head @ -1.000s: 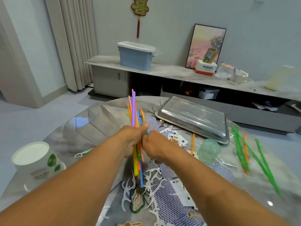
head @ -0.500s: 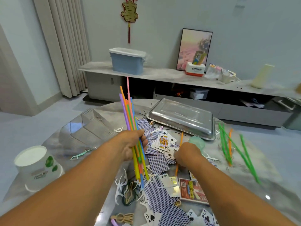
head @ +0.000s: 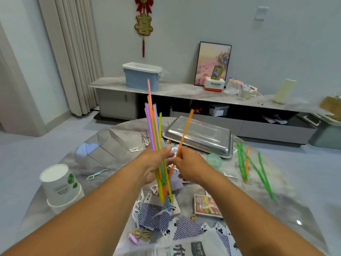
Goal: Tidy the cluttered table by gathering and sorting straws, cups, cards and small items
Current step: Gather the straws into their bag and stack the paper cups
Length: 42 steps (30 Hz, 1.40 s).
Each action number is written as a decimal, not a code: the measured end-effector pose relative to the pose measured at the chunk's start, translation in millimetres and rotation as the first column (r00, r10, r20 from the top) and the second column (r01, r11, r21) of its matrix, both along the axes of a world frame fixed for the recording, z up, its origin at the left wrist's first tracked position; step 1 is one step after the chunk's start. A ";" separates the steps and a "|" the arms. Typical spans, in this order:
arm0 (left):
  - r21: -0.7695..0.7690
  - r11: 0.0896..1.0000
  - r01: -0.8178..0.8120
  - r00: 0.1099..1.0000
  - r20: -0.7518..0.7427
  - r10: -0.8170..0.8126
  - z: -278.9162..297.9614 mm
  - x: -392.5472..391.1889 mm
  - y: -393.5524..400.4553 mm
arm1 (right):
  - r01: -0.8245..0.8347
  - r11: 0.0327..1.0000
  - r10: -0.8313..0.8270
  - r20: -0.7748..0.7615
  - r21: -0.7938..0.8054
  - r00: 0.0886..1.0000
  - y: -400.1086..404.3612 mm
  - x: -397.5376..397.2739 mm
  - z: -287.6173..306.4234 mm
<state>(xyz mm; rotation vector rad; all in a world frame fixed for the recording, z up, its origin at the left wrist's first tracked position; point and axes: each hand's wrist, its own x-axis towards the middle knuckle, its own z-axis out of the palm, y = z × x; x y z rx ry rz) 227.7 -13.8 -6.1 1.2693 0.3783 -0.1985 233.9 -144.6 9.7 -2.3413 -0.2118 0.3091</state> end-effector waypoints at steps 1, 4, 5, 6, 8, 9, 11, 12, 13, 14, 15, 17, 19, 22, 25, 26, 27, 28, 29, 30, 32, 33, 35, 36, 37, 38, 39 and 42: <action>0.023 1.000 -0.005 0.998 0.062 0.004 6.7 -4.7 -3.3 | -0.041 0.999 0.041 0.059 -0.002 0.997 -0.6 -4.5 7.3; 0.085 0.996 -0.035 0.976 0.217 0.016 28.1 -19.4 -12.8 | -0.072 0.994 0.057 0.177 0.081 0.983 -7.9 -18.3 26.8; 0.080 0.996 -0.038 0.965 0.262 0.016 34.5 -23.8 -15.4 | -0.061 0.986 0.031 0.193 0.154 0.981 -10.6 -23.3 31.9; 0.070 0.997 -0.040 0.953 0.301 0.017 40.3 -29.2 -18.8 | -0.057 0.972 0.010 0.205 0.227 0.979 -13.7 -30.2 36.7; 0.045 0.996 -0.078 0.931 0.361 0.056 48.1 -34.3 -23.6 | -0.073 0.954 -0.007 0.265 0.290 0.964 -15.8 -38.0 42.1; 0.029 0.994 -0.108 0.917 0.390 0.088 54.6 -42.9 -29.8 | -0.074 0.953 -0.019 0.303 0.293 0.953 -21.5 -49.3 46.4; -0.023 0.984 -0.176 0.889 0.427 0.168 62.4 -46.6 -37.3 | -0.044 0.944 -0.083 0.362 0.327 0.929 -26.2 -59.8 44.4; -0.062 0.980 -0.187 0.878 0.437 0.195 69.1 -50.8 -43.5 | 0.014 0.924 -0.169 0.375 0.382 0.911 -31.1 -68.8 43.8; -0.113 0.975 -0.189 0.873 0.435 0.220 75.2 -53.7 -48.9 | 0.115 0.883 -0.293 0.345 0.454 0.892 -35.2 -75.7 41.4; -0.168 0.968 -0.184 0.871 0.428 0.240 82.6 -57.0 -55.1 | 0.249 0.804 -0.433 0.245 0.540 0.868 -39.9 -82.5 38.7; -0.219 0.959 -0.177 0.870 0.421 0.257 88.6 -59.3 -60.0 | 0.396 0.678 -0.540 0.054 0.620 0.840 -43.8 -88.4 36.1; -0.277 0.949 -0.152 0.860 0.436 0.265 98.7 -66.8 -69.9 | 0.607 0.365 -0.475 -0.419 0.706 0.774 -52.3 -98.9 30.4; -0.272 0.956 -0.114 0.844 0.481 0.238 101.6 -77.4 -80.5 | 0.681 0.112 -0.206 -0.653 0.724 0.728 -55.9 -110.9 25.0; -0.156 0.985 -0.069 0.834 0.533 0.143 90.9 -99.0 -99.6 | 0.661 -0.084 -0.016 -0.664 0.746 0.747 -54.5 -125.5 25.1; -0.028 0.999 -0.034 0.847 0.531 0.044 71.7 -121.3 -113.7 | 0.618 -0.096 0.052 -0.616 0.781 0.786 -53.4 -139.4 33.1; 0.027 0.998 -0.052 0.851 0.524 0.030 66.9 -127.3 -115.1 | 0.599 -0.067 0.077 -0.595 0.798 0.800 -53.8 -144.1 33.5; 0.073 0.995 -0.072 0.855 0.519 0.024 63.2 -134.2 -115.3 | 0.570 -0.007 0.073 -0.568 0.822 0.820 -56.3 -148.8 31.0; 0.096 0.992 -0.080 0.855 0.518 0.019 60.7 -139.8 -114.4 | 0.520 0.079 0.032 -0.524 0.850 0.851 -59.9 -152.7 28.7; 0.116 0.990 -0.075 0.853 0.522 0.004 58.3 -146.0 -112.7 | 0.449 0.191 -0.026 -0.452 0.873 0.891 -65.1 -157.6 27.8; 0.144 0.988 -0.061 0.852 0.524 -0.023 55.1 -151.4 -110.7 | 0.365 0.298 -0.074 -0.359 0.882 0.930 -70.9 -161.7 27.4; 0.209 0.978 -0.015 0.849 0.519 -0.098 48.2 -164.5 -109.6 | 0.188 0.442 -0.128 -0.145 0.877 0.981 -82.0 -167.2 31.5; 0.220 0.975 0.024 0.840 0.525 -0.139 42.6 -171.8 -111.3 | 0.112 0.497 -0.138 -0.049 0.861 0.989 -86.4 -169.4 35.5; 0.226 0.970 0.086 0.802 0.561 -0.202 27.1 -185.5 -118.8 | 0.004 0.589 -0.135 0.093 0.808 0.986 -89.4 -174.2 45.3; 0.243 0.964 0.107 0.793 0.564 -0.230 18.7 -190.9 -122.5 | -0.018 0.627 -0.145 0.139 0.779 0.980 -88.6 -175.4 48.4; 0.266 0.957 0.118 0.793 0.554 -0.252 9.9 -196.8 -126.8 | -0.001 0.658 -0.184 0.162 0.753 0.969 -87.9 -177.5 49.2; 0.294 0.949 0.118 0.799 0.540 -0.266 3.1 -201.0 -129.9 | 0.033 0.671 -0.233 0.167 0.741 0.958 -86.5 -179.3 48.9; 0.308 0.944 0.118 0.804 0.528 -0.273 -2.3 -203.7 -132.4 | 0.067 0.662 -0.270 0.154 0.747 0.950 -85.8 -181.8 47.4; 0.328 0.931 0.160 0.788 0.526 -0.320 -10.2 -206.9 -134.8 | 0.088 0.633 -0.318 0.155 0.769 0.935 -89.5 -188.0 40.6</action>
